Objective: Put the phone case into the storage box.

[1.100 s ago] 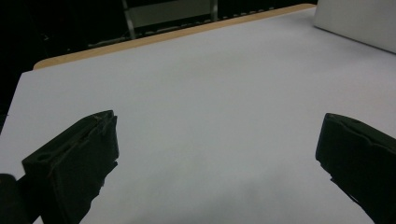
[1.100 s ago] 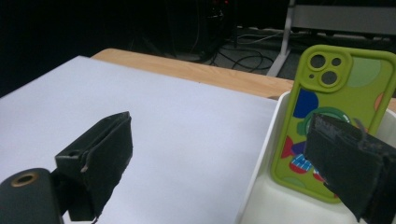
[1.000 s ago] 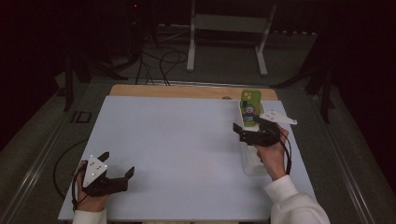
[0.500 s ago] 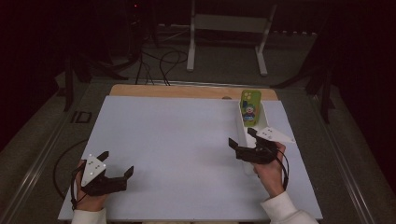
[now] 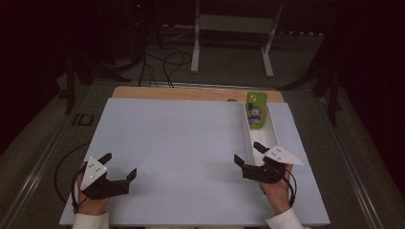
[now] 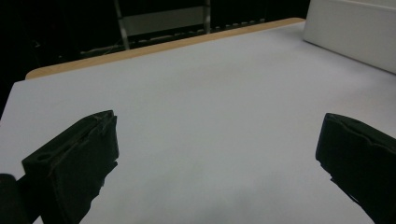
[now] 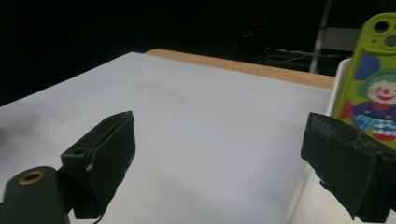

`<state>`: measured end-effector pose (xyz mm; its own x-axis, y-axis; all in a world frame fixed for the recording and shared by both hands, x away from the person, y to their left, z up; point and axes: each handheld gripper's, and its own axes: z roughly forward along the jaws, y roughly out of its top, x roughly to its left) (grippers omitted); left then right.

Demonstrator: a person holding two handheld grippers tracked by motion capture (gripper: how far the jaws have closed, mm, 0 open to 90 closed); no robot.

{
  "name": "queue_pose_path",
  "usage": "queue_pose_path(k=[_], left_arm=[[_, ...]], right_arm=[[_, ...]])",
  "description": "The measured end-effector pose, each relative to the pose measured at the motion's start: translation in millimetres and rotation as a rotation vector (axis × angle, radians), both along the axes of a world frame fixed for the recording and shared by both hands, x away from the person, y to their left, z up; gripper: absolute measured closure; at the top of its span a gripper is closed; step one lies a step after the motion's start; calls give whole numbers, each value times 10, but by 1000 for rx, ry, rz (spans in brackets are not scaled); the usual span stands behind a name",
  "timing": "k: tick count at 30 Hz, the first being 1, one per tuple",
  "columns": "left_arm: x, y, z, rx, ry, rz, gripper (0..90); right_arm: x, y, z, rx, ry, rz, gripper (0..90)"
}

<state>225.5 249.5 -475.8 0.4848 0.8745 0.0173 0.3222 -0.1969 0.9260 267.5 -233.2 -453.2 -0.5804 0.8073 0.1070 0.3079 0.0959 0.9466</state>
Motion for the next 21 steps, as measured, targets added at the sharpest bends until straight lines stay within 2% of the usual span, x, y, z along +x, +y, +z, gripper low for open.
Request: queue_pose_path(k=[3,9,12,21], left_arm=[[-2,-6,2,1,-6,-8,0],[-2,-28,7,-2,-21,-23,0],[-5,-41,-1,2,-20,-30,0],[-8,-75,-18,11,-18,-42,0]], right_arm=[[-57,-2,-46,-27,-43,7,100],[-137,-36,-103,5,-67,1,95],[-157,-25,-125,-8,-79,4,95],[-173,-42,-155,-6,-79,3,95]])
